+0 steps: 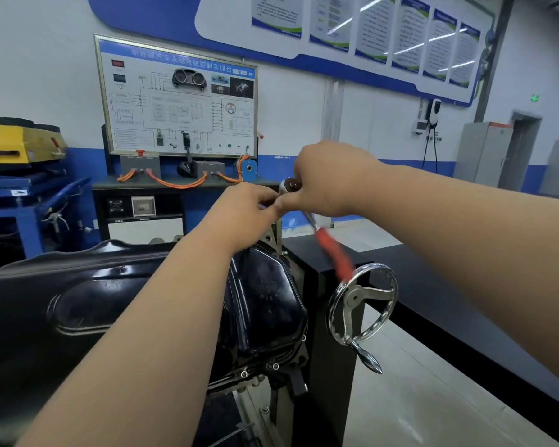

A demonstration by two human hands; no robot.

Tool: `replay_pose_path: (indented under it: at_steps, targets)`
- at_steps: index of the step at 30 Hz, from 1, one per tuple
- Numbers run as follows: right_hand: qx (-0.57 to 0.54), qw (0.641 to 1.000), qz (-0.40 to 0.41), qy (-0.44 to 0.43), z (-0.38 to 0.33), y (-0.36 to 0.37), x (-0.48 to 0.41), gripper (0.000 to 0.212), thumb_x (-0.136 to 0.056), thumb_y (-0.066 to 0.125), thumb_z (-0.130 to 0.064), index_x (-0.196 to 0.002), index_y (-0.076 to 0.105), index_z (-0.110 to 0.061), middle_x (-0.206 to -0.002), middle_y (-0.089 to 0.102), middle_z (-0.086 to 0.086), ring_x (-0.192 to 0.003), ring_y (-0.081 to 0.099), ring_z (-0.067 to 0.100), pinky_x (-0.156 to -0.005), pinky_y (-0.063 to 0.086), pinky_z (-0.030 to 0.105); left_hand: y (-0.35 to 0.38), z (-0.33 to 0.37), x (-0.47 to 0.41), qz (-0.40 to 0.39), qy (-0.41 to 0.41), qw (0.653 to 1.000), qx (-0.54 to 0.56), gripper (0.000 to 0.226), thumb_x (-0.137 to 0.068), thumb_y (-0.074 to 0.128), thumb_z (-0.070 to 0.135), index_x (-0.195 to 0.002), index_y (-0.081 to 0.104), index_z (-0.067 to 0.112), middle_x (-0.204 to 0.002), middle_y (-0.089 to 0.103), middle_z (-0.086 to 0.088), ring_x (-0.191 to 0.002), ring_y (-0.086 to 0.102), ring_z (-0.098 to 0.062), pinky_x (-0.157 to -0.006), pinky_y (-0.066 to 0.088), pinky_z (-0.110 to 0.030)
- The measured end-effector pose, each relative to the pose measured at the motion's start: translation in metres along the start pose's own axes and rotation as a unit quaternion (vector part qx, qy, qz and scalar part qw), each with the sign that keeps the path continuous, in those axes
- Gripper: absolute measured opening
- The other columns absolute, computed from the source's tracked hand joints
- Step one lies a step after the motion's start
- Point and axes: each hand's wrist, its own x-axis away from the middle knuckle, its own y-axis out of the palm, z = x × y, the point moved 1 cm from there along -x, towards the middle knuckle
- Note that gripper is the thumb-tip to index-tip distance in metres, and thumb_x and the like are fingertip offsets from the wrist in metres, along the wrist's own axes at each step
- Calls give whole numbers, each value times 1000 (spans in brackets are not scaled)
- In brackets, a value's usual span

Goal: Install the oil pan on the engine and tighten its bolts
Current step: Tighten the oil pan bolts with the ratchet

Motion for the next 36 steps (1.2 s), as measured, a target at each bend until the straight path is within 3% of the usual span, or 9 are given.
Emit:
replay_pose_path:
  at_steps: [3,8,13,19,21,24,26,31,36]
  targets:
    - [-44,997,-19,65,-5,6,4,59,-83,47,-64,-52,37,-14,-50,38,1,-45,36,14,-43,21,24,2,2,-1,4,-5,1000,-13,18,-82,64,33,-64,66,33,-50,57,21,-51,53,6,-47,34,-10]
    - [-41,998,-15,48,-8,3,0,51,-84,56,-55,-56,39,-17,-55,40,0,-49,37,14,-45,22,25,1,-3,-3,21,-5,999,-34,40,-89,59,32,-50,49,28,-40,45,12,-40,38,-4,-44,27,-20]
    - [150,980,30,-129,-2,3,-1,15,-92,55,-21,-106,58,-20,-105,53,0,-102,49,21,-57,32,31,5,-2,-4,-13,-17,1000,-7,26,-91,61,32,-66,64,31,-45,44,11,-42,39,-3,-43,28,-16]
    - [38,998,40,23,-7,9,5,52,-86,43,-63,-58,39,-19,-59,37,-1,-50,34,14,-46,21,25,5,3,-5,-19,-22,999,-22,13,-86,62,24,-79,72,23,-73,69,10,-64,55,-5,-54,39,-16]
    - [-5,997,25,78,-11,15,6,58,-82,38,-72,-58,32,-20,-58,36,-1,-50,31,14,-46,21,25,6,4,-7,-59,-47,994,-77,20,-91,54,16,-91,74,16,-91,72,-8,-70,54,-11,-52,39,-11]
    - [-18,997,1,73,-11,10,3,55,-80,49,-68,-57,35,-20,-56,39,-1,-49,34,13,-46,22,25,5,1,-2,-27,-23,999,-21,23,-88,52,17,-70,65,14,-63,61,-2,-58,44,-12,-54,39,-28]
    - [25,999,3,24,-6,3,0,51,-81,58,-59,-57,42,-17,-57,41,-1,-50,38,15,-45,23,24,4,-1,0,-18,-17,1000,-7,33,-93,56,28,-60,55,25,-49,49,10,-49,39,-5,-48,33,-20]
    - [180,972,62,-139,-3,4,-3,16,-91,57,-25,-105,55,-17,-101,50,0,-95,47,20,-51,26,30,5,0,-3,-24,-17,1000,-5,27,-94,57,35,-67,59,36,-44,49,19,-44,43,2,-42,27,-14]
    - [37,998,40,31,-9,7,-1,53,-86,42,-62,-59,43,-17,-60,40,-1,-52,36,14,-46,22,25,5,9,-5,-21,-31,998,-44,21,-94,54,20,-78,67,25,-66,61,7,-59,50,-5,-52,36,-13]
